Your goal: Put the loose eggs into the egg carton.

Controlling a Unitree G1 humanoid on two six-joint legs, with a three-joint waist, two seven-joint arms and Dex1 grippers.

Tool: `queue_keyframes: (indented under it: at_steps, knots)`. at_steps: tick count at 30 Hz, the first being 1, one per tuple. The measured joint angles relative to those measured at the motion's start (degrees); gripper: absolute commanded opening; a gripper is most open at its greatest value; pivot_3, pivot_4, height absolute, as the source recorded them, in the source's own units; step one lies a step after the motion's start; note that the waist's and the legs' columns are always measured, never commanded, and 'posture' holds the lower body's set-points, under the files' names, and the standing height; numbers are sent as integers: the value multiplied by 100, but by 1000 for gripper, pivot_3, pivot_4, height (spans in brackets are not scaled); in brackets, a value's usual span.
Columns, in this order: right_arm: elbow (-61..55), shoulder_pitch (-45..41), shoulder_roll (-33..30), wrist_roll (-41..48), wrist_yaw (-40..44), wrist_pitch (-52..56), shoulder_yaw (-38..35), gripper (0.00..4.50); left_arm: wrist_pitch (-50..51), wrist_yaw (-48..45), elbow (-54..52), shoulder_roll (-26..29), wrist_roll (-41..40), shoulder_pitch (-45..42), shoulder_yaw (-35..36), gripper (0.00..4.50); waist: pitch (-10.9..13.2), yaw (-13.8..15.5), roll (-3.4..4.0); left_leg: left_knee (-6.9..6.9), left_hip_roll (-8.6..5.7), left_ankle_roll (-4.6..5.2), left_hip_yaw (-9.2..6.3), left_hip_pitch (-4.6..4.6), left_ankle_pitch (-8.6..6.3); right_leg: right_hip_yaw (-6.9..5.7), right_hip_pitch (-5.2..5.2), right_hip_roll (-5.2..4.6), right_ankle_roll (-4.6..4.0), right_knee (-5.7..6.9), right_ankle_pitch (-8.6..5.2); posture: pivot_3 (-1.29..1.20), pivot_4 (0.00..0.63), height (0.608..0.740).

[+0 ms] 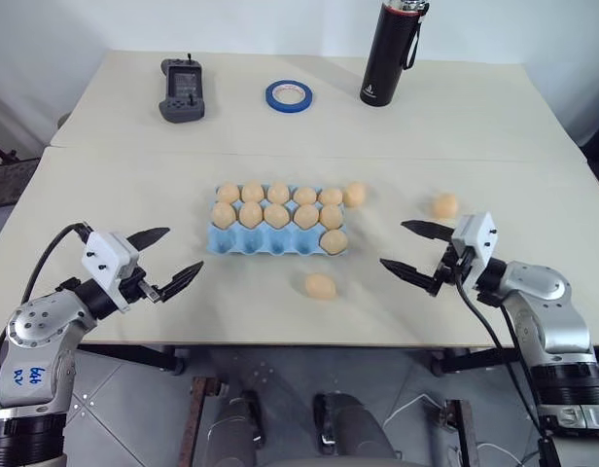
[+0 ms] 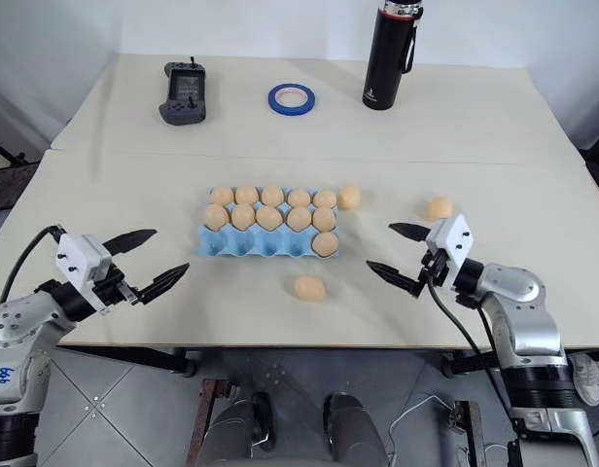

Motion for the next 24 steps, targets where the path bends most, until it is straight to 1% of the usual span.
queue_keyframes:
  at_steps: [6,9,15,18,21,24]
  knots:
    - [-151,129,49,45,-122,64,-29,4500,58,-126,-9,-28,-143,-172,-70,4476,0,12,0,0,0,-1,-3,0,1,-3,0,1,0,1,0,0,150,740]
    - [-319,412,50,145,-433,144,-398,4500,1,-477,-43,-20,-172,-156,-306,4476,0,16,0,2,-2,-7,-1,-1,5,-2,2,1,1,-2,0,0,150,740]
    - [-640,1390,53,242,-1195,83,-1532,4500,-48,-989,-171,-195,-169,-269,-1119,4476,0,73,0,12,-5,-3,-6,0,2,-2,9,0,4,0,1,0,150,740]
    - [-807,2118,168,213,-1441,-104,-1945,4500,-156,-1194,-163,-395,-155,-640,-1502,4476,-2,118,3,16,-4,-1,-15,3,2,-7,15,3,4,3,1,0,150,740]
    - [-807,2706,290,129,-1568,-266,-2083,4500,-237,-1325,72,-624,-140,-1039,-1782,4476,-5,146,8,27,-6,5,-11,2,2,-2,15,4,10,8,5,0,150,740]
    - [-774,2921,334,73,-1616,-342,-2112,4500,-274,-1453,275,-745,-96,-1304,-1981,4476,-6,73,11,35,-6,14,-5,5,2,3,17,5,18,17,9,0,150,740]
